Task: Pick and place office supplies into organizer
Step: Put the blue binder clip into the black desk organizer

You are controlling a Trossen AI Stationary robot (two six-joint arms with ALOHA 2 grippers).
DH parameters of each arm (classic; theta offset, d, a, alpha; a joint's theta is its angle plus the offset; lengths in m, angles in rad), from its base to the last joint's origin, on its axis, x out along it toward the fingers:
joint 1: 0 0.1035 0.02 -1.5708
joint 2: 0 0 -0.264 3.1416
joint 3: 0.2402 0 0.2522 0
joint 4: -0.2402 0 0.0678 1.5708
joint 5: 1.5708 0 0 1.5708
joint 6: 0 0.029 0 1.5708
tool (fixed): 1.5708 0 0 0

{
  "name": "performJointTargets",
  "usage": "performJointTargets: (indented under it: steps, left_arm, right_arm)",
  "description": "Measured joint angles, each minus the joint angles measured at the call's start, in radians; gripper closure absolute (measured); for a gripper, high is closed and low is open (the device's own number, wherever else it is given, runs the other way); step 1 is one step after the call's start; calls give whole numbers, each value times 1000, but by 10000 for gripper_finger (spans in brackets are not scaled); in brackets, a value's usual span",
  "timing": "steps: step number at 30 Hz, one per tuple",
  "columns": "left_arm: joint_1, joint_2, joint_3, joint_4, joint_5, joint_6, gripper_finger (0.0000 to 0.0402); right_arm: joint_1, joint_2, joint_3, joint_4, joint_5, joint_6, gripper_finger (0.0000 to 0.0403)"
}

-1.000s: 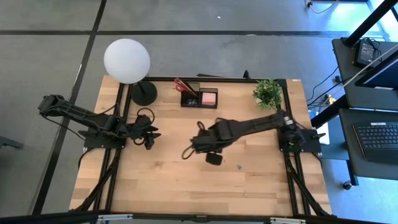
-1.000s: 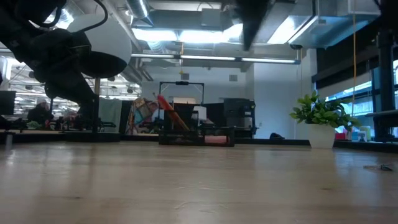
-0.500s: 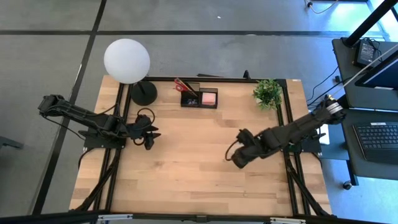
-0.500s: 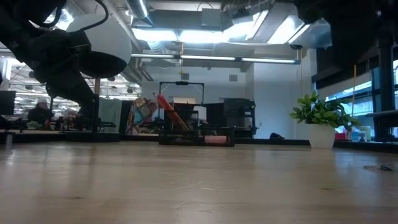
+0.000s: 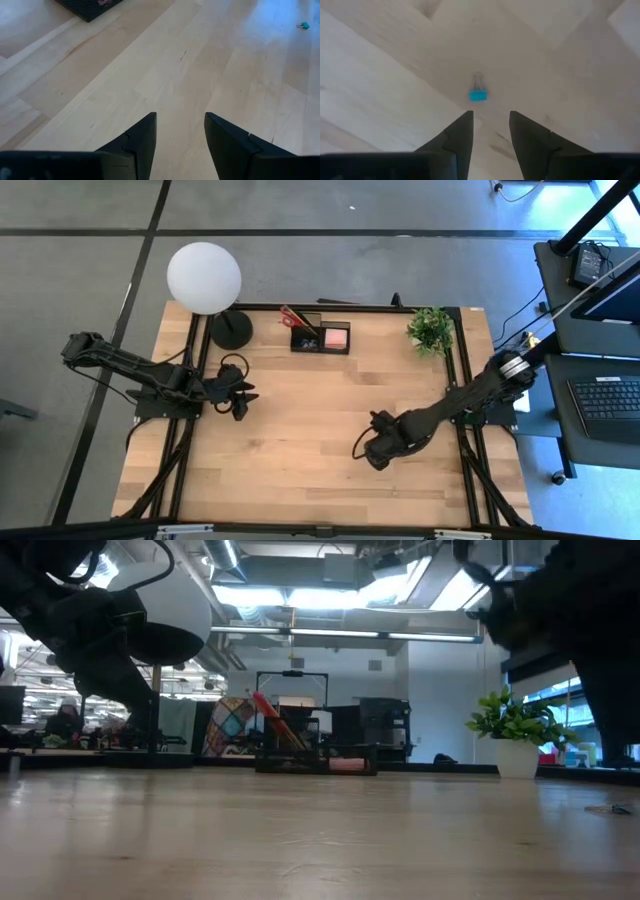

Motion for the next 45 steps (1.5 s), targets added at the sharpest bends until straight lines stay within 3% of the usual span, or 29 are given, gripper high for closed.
performJointTargets:
  steps: [15,30,45]
  left_arm:
    - [0,0,0,2,0,0,242]
    - [0,0,0,2,0,0,242]
    - [0,0,0,2,-1,-10,242]
  right_arm:
    - [0,78,0,45,-7,-30,267]
    - [8,78,0,72,-5,-40,176]
    - [7,84,-8,81,-14,-56,205]
